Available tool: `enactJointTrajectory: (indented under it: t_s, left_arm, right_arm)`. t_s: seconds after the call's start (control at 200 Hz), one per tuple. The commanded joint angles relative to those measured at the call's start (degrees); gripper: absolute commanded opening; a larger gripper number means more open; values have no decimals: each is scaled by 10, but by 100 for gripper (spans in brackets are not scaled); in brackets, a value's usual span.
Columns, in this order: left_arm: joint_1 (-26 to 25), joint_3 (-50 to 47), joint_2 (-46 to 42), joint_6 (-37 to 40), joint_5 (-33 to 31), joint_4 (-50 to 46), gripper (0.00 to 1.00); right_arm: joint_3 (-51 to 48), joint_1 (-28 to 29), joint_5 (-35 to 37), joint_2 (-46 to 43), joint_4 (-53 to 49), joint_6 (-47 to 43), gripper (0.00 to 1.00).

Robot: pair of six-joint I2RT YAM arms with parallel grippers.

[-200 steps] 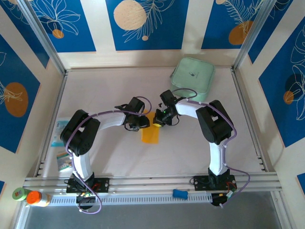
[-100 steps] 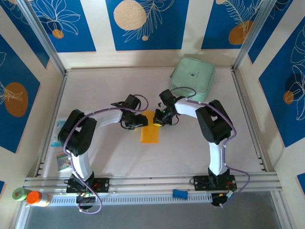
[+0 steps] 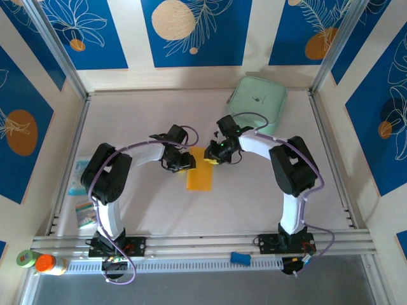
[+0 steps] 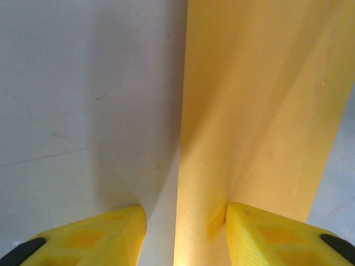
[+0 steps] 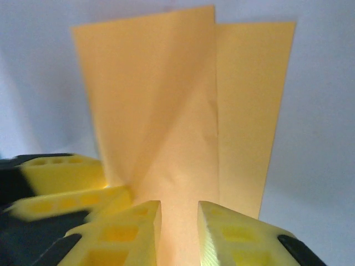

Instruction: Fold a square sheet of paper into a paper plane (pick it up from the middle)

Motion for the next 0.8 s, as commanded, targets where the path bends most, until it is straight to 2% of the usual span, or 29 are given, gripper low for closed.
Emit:
enactJointTrajectory:
  t_s: [0.0,0.27,0.795]
  left_arm:
    - [-11,-11,45,6,-17,-26,45]
    - [-23,-15,63,25,-25,-28,51]
    - [-38,6,92,57,-46,-59,59]
  right_arm:
    - [-36,-14,18,-60,21,26,27]
    - [-101,-41,57,-111,25,39,30]
    - [-95,-46,60,-103,17,38,30]
